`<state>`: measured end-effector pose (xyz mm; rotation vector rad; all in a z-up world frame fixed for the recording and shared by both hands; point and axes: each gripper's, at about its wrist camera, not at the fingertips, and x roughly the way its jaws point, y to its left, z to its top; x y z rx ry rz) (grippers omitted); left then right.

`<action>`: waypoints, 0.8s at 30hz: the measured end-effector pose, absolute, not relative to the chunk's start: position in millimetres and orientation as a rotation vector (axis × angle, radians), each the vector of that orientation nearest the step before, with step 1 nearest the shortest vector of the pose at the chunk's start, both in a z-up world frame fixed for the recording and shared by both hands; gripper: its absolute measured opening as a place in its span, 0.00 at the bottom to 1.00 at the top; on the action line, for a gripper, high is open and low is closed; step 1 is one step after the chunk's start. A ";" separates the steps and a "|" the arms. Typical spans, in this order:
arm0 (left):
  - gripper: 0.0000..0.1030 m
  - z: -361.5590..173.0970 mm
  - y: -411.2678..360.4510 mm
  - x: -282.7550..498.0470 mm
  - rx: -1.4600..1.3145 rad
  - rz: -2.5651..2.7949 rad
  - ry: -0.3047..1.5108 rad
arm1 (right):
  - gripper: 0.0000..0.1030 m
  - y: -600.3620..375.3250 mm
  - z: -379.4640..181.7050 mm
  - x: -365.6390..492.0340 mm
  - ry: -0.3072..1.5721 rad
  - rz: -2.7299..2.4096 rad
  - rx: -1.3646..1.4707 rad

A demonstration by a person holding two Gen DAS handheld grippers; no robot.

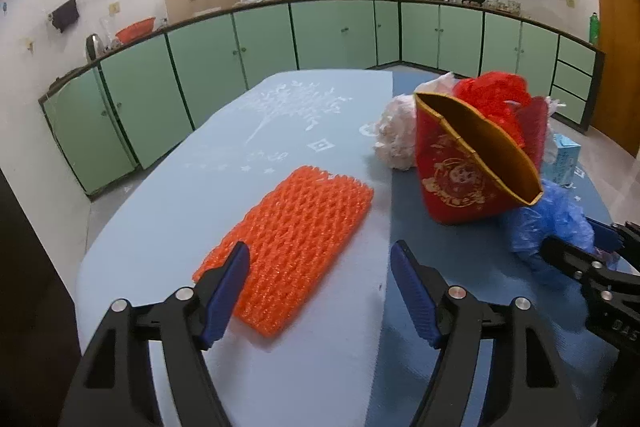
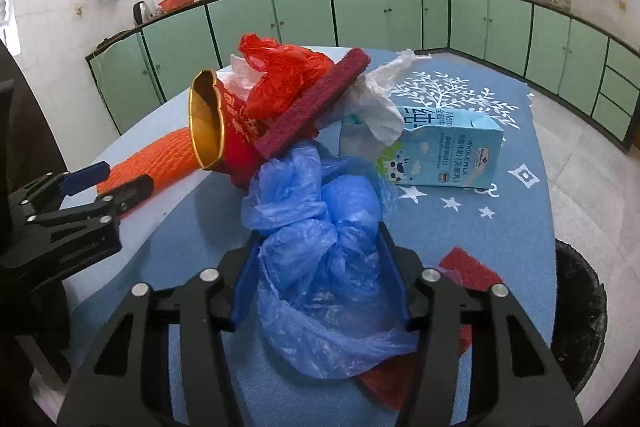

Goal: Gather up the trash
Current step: 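Grasp the second orange foam net with the left tool while the right tool grasps the blue plastic bag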

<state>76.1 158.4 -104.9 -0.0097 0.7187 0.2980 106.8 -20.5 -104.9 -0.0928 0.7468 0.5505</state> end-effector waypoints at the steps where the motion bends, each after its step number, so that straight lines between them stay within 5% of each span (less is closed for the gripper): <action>1: 0.69 -106.4 160.2 78.4 -0.016 0.299 0.728 | 0.47 -21.0 -104.6 107.0 0.748 0.553 -0.089; 4: 0.59 -111.4 164.8 83.1 -0.037 0.292 0.754 | 0.45 -21.2 -102.8 106.9 0.746 0.558 -0.091; 6: 0.40 -116.2 166.7 84.8 -0.052 0.279 0.774 | 0.44 -22.4 -101.5 106.7 0.744 0.562 -0.092; 12: 0.10 -116.0 172.7 80.8 -0.102 0.267 0.769 | 0.43 -27.8 -89.3 105.7 0.725 0.575 -0.075; 24: 0.08 -73.9 159.3 63.1 -0.125 0.222 0.678 | 0.41 -40.8 -49.9 96.3 0.650 0.600 -0.045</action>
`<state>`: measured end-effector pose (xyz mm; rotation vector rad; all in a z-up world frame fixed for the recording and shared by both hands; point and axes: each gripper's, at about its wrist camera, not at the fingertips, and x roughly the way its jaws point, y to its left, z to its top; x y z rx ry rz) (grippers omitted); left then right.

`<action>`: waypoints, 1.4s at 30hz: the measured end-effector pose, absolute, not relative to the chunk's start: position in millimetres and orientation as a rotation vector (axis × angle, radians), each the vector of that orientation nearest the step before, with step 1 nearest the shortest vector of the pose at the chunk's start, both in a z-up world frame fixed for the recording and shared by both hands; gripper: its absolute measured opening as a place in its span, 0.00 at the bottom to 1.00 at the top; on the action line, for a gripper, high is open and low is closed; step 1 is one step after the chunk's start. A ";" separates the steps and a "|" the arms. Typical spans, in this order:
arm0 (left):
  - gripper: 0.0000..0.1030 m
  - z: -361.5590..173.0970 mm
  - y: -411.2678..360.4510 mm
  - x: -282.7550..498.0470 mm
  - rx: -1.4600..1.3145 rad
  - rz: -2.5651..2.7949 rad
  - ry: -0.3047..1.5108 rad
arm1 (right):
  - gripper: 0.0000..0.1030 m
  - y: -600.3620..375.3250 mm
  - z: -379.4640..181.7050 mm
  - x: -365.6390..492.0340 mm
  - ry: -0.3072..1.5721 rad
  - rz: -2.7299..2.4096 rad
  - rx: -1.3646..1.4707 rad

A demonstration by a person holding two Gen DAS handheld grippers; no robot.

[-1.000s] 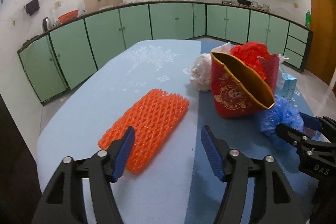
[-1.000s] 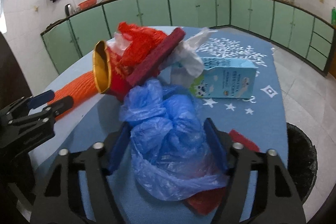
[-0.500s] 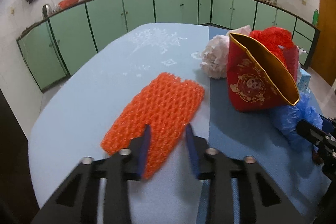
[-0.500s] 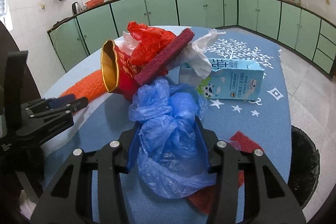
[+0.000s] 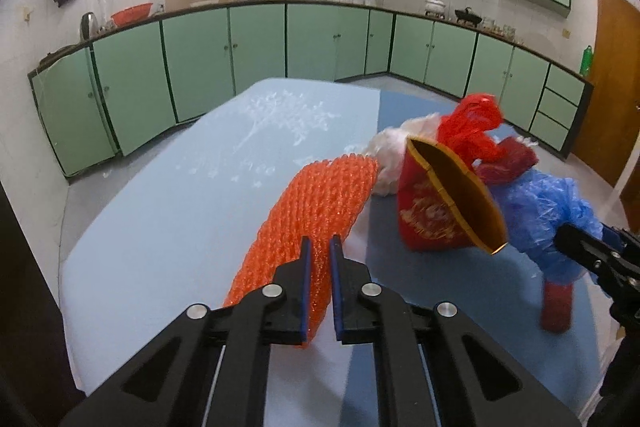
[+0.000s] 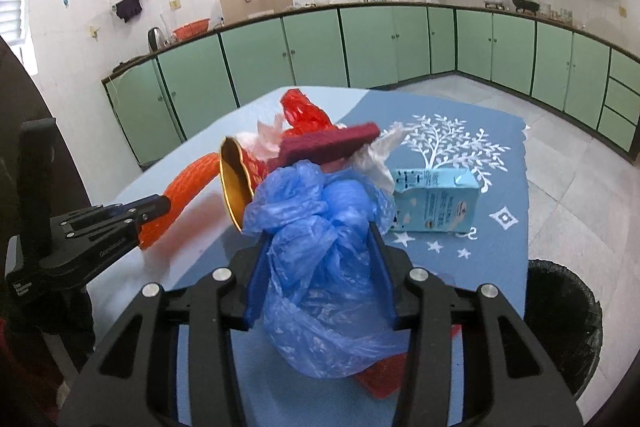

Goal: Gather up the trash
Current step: 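Grasp the second orange foam net with the left tool while the right tool grasps the blue plastic bag, then carry the orange net with the left tool while the right tool carries the blue bag to the bin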

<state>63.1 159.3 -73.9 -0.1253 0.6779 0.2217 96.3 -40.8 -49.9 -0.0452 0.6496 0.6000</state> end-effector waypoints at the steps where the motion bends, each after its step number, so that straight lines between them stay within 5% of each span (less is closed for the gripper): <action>1: 0.08 -70.4 157.5 61.4 -0.130 0.216 0.671 | 0.41 -42.5 -46.8 95.1 0.642 0.602 -0.043; 42: 0.08 3.0 16.8 71.2 -0.053 -0.201 0.528 | 0.41 -184.4 15.2 55.6 0.451 0.380 0.074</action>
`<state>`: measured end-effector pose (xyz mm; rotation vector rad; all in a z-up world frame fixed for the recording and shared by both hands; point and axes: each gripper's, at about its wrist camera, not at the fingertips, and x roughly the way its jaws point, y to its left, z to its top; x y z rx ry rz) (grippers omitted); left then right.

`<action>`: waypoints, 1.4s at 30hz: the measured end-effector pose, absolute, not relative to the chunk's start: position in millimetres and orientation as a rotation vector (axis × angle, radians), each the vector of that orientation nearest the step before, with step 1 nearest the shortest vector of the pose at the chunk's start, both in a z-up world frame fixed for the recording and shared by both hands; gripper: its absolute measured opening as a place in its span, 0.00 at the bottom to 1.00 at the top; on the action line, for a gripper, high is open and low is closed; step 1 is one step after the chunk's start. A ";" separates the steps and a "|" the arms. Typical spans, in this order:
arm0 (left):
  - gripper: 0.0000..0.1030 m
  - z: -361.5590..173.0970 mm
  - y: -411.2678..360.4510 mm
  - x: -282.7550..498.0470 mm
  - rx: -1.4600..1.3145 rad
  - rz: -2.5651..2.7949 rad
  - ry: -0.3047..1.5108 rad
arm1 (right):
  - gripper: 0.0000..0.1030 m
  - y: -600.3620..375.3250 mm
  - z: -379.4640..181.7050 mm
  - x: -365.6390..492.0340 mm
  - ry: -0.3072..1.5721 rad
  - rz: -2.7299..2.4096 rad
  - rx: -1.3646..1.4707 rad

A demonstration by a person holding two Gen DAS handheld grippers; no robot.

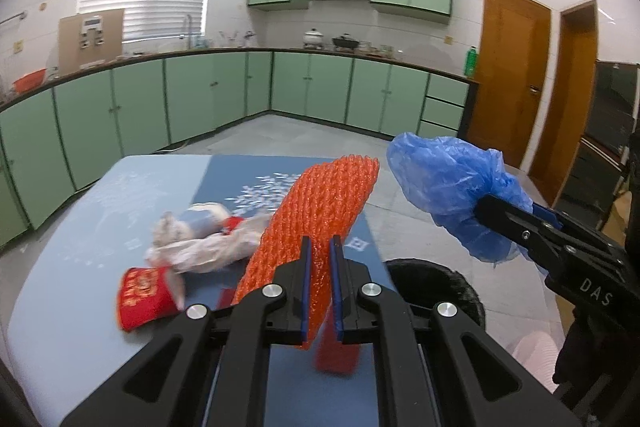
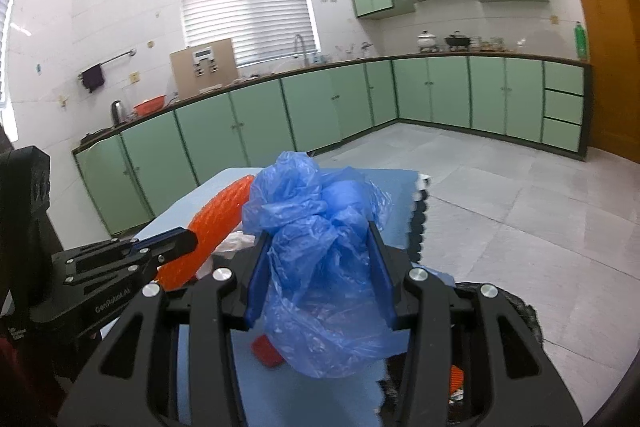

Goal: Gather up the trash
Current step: 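Carry the orange net with the left tool while the right tool carries the blue bag to the bin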

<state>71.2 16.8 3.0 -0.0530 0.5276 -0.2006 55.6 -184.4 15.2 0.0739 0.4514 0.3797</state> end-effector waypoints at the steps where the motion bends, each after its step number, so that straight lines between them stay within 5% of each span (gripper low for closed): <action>1: 0.08 1.8 12.9 72.3 -0.052 -0.211 0.528 | 0.41 -190.6 14.2 56.0 0.451 0.365 0.075; 37: 0.10 -77.2 -182.0 180.1 0.037 -0.518 0.657 | 0.47 -355.1 -103.9 120.6 0.644 -0.022 0.171; 40: 0.17 -80.9 -187.1 184.5 0.034 -0.530 0.676 | 0.53 -357.2 -112.7 126.7 0.666 -0.037 0.171; 42: 0.33 -81.9 -187.0 185.6 0.029 -0.540 0.683 | 0.58 -360.1 -116.5 127.2 0.674 -0.053 0.178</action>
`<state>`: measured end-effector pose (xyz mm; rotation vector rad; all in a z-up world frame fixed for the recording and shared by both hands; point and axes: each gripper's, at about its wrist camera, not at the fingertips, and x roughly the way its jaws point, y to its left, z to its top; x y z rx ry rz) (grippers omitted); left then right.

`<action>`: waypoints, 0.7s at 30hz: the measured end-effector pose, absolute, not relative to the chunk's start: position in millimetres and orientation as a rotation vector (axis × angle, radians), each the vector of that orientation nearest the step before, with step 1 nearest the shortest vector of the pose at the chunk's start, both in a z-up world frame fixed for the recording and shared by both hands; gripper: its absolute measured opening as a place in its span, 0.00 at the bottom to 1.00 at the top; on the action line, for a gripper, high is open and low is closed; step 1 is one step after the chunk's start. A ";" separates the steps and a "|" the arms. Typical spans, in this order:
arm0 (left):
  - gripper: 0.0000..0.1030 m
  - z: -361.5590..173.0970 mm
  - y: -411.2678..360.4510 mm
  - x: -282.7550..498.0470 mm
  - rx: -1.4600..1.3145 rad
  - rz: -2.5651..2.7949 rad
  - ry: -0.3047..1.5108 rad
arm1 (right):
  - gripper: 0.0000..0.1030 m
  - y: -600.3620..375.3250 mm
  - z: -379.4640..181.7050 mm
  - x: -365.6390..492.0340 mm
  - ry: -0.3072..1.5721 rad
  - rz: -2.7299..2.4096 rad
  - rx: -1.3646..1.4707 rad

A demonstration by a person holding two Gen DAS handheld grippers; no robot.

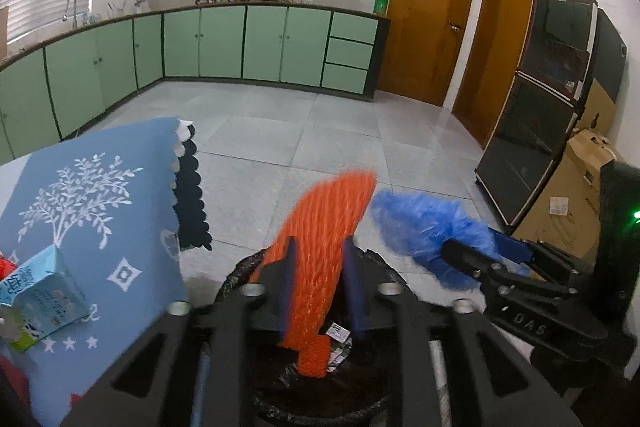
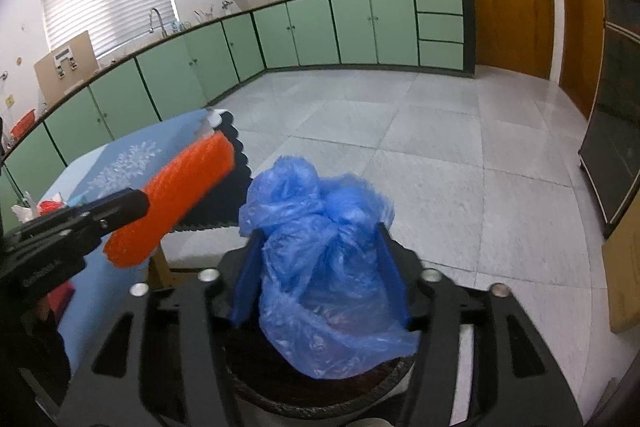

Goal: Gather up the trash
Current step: 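Open the left tool over the bin while the right tool releases the blue bag into it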

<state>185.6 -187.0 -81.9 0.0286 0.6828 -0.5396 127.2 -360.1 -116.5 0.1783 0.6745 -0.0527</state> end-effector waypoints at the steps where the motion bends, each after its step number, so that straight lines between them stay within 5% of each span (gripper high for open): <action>1: 0.35 -82.0 -185.4 187.3 0.026 -0.543 0.681 | 0.61 -361.7 -118.6 125.8 0.677 -0.060 0.183; 7: 0.44 -76.1 -174.1 181.9 0.015 -0.531 0.675 | 0.84 -361.3 -113.0 115.6 0.657 -0.096 0.182; 14: 0.58 -56.2 -134.8 165.5 0.012 -0.460 0.630 | 0.88 -335.5 -88.0 104.0 0.613 -0.070 0.181; 21: 0.60 -40.5 -70.4 138.1 0.017 -0.331 0.594 | 0.88 -276.0 -64.7 88.9 0.569 -0.001 0.163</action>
